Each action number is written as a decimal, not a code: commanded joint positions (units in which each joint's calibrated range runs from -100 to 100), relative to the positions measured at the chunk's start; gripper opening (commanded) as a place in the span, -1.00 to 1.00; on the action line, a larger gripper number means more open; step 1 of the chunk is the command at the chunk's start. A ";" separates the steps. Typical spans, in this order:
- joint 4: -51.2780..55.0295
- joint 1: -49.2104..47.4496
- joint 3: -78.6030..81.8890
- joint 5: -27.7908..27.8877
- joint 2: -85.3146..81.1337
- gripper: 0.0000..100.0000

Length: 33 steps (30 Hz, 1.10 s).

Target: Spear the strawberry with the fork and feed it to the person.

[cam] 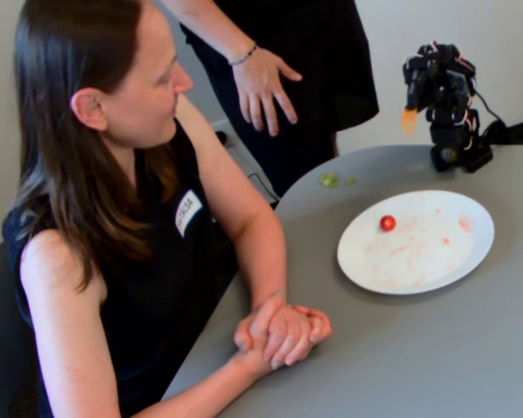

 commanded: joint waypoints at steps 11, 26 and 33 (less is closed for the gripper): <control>28.64 25.42 -57.15 -5.22 66.59 -0.98; 31.77 21.16 -34.52 -1.60 66.34 -0.97; 31.51 16.54 -33.35 -1.49 66.42 -0.97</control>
